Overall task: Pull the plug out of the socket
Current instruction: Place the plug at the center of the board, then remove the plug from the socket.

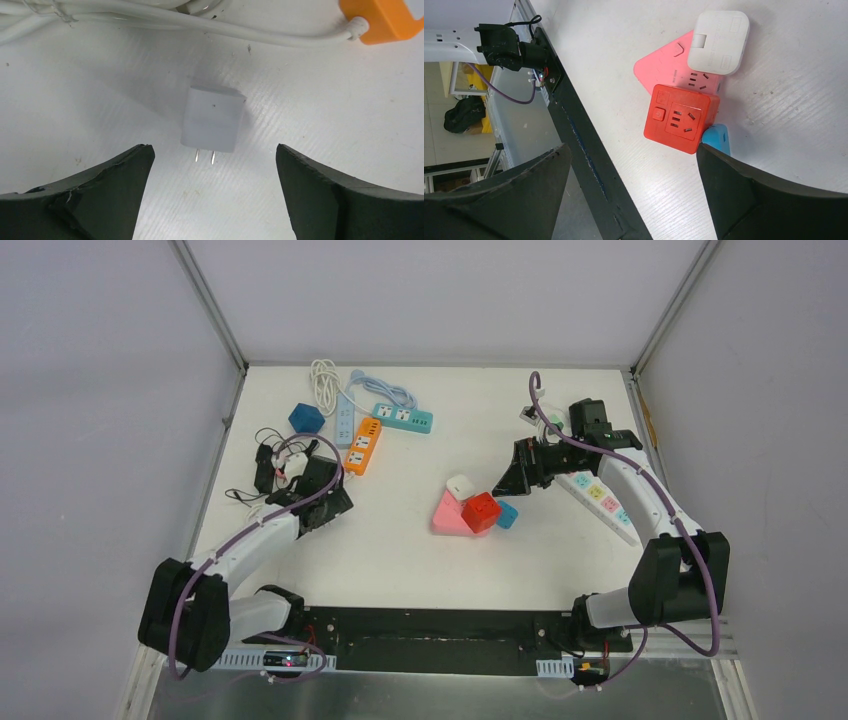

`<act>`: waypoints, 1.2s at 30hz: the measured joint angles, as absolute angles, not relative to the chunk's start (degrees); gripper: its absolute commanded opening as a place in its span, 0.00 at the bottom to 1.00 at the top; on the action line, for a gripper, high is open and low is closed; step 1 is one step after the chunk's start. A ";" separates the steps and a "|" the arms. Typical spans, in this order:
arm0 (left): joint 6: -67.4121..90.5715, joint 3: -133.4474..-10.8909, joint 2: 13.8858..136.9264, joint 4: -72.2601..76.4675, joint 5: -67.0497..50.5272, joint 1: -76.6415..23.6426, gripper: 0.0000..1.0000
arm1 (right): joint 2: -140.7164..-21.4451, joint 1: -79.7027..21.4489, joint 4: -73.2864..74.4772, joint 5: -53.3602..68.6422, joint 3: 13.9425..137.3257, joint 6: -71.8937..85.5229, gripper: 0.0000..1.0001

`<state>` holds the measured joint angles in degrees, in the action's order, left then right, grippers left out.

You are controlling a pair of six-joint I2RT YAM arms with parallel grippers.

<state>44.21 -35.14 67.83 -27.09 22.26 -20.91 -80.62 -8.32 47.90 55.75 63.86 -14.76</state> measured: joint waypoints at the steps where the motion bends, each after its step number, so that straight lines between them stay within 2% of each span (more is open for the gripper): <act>1: 44.29 -35.14 66.46 -27.55 21.98 -20.91 0.99 | -80.62 -8.32 47.90 55.75 63.86 -14.79 1.00; 8: 44.56 -35.14 59.70 -30.24 19.64 -20.88 0.99 | -80.12 -8.32 47.92 55.75 63.86 -15.11 1.00; 23: 43.24 -35.14 58.54 -32.40 11.70 -20.91 0.99 | -80.07 -8.32 47.94 55.72 63.86 -15.22 1.00; 30: 37.76 -35.07 55.72 -29.78 0.82 -20.95 0.99 | -80.05 -8.32 48.31 55.72 63.86 -15.62 1.00; 36: 34.81 -32.21 54.37 -18.41 -12.56 -21.50 0.99 | -79.75 -8.32 48.47 55.61 63.86 -16.29 1.00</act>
<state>34.81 -32.21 54.37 -18.41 -12.56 -21.50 -79.75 -8.32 48.47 55.61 63.86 -16.29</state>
